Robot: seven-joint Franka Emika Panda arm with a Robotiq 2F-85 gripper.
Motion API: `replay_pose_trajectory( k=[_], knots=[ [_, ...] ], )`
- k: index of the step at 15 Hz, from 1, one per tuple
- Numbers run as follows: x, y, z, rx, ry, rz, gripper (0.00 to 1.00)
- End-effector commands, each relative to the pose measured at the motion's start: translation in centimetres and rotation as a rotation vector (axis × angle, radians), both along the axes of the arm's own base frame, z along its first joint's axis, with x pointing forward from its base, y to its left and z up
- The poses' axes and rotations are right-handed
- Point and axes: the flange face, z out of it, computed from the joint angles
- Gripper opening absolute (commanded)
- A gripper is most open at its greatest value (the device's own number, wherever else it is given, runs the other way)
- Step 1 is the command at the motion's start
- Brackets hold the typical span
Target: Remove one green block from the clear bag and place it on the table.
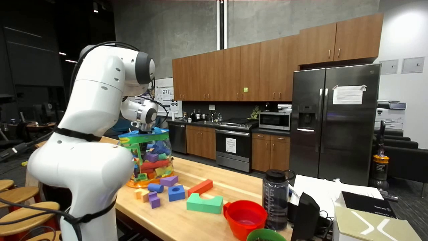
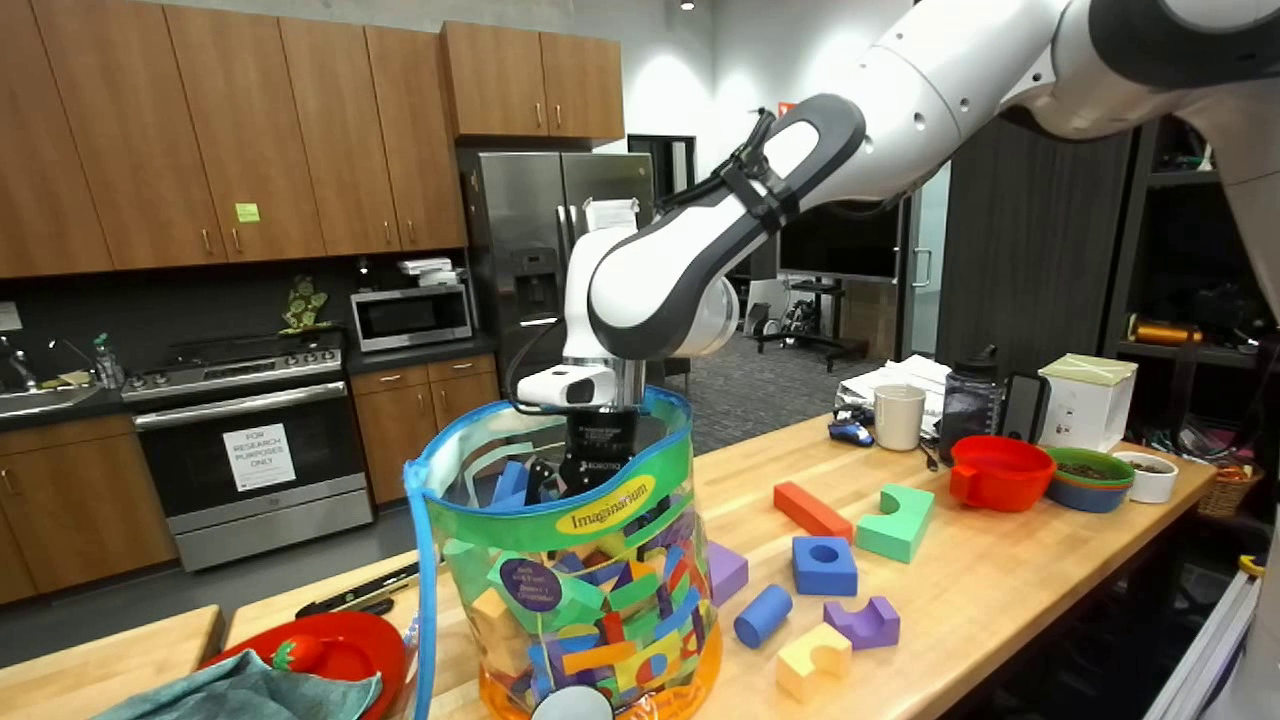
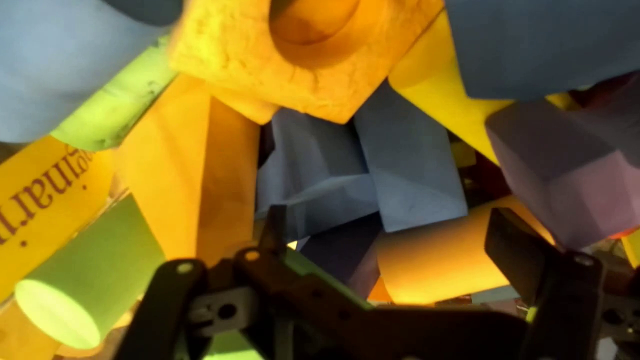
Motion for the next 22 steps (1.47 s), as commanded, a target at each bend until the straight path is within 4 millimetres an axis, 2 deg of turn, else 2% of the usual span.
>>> replay_pose_trajectory(
  k=[1,4,7,15,16,18,22],
  knots=[
    [-0.2,1.8,1.1,0.088,0.065,-0.032,1.00],
    [-0.2,3.9,2.3,0.158,0.078,-0.050,1.00],
    [-0.2,5.0,2.8,0.181,0.074,-0.040,1.00],
    [0.0,4.8,2.4,0.176,0.078,-0.039,1.00],
    [0.0,4.7,2.4,0.175,0.080,-0.039,0.75],
    [-0.1,4.7,2.4,0.175,0.083,-0.038,0.69],
    [0.2,4.5,2.5,0.174,0.077,-0.042,0.39]
  ],
)
